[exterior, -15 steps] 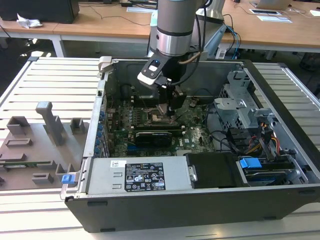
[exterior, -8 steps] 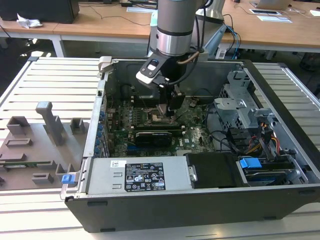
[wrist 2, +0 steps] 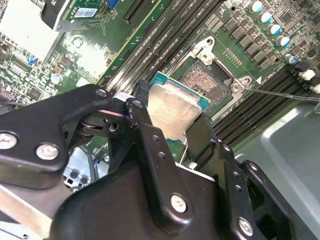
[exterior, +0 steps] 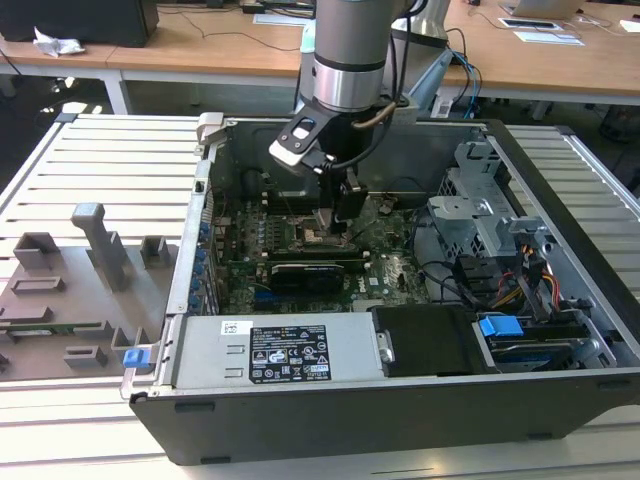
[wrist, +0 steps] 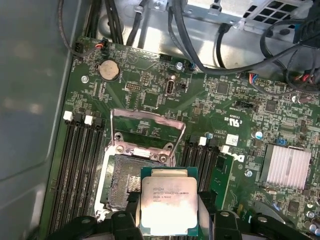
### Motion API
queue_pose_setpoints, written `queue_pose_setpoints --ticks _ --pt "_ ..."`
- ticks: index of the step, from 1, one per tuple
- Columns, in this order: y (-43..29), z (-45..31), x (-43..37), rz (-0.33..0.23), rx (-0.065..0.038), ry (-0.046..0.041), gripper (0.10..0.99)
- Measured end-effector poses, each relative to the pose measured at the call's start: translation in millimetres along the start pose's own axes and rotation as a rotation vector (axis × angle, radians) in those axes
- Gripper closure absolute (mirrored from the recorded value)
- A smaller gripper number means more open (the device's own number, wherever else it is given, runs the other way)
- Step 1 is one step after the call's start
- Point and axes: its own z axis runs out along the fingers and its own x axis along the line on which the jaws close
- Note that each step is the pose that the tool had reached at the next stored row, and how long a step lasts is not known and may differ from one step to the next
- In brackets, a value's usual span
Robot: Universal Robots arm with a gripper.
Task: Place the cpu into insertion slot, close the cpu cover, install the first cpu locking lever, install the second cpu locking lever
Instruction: 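Place the cpu into insertion slot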
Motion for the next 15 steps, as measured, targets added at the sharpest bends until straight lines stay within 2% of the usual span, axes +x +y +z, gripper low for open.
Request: queue_pose_setpoints --ticks 15 --pt "0.0 0.0 0.0 0.114 0.009 -0.0163 0.545"
